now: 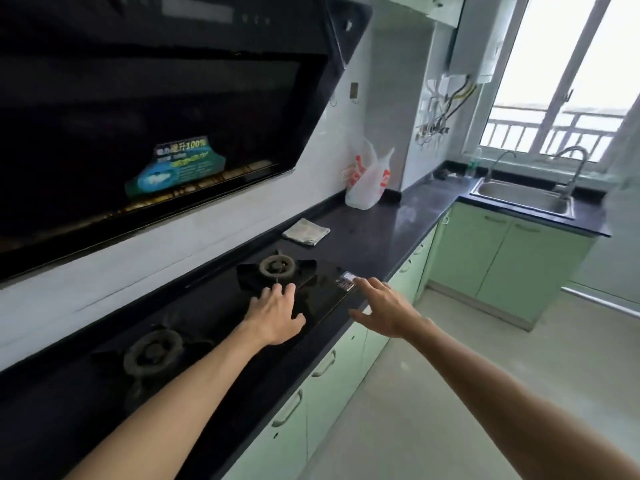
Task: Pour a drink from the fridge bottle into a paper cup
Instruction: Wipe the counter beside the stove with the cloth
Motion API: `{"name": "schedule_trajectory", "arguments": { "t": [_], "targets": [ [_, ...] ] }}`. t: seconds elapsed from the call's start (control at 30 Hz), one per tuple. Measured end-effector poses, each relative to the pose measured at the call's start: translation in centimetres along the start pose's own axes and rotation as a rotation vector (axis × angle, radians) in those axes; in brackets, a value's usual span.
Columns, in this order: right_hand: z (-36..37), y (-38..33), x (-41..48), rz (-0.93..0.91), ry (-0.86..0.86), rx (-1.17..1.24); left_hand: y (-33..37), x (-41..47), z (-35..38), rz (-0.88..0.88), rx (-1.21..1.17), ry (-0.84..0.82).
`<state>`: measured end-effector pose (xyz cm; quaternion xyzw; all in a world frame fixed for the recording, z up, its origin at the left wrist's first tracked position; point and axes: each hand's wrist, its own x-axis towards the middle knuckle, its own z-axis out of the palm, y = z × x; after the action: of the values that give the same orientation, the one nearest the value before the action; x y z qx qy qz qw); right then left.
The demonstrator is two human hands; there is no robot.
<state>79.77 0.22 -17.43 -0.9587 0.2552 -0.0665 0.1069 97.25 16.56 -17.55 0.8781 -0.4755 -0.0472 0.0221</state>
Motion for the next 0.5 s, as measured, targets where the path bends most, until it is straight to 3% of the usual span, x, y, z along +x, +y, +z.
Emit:
{"name": "schedule_trajectory", "arguments": {
  "t": [0.3,0.5],
  "targets": [
    [0.3,6.0,1.0,0.165,0.02,0.012,6.5,8.3,1.0,0.2,-0.033,0.008],
    [0.0,9.4,4.9,0.217,0.021,0.011,8.1,15.4,0.9,0.242,-0.05,-0.014]
  ]
}}
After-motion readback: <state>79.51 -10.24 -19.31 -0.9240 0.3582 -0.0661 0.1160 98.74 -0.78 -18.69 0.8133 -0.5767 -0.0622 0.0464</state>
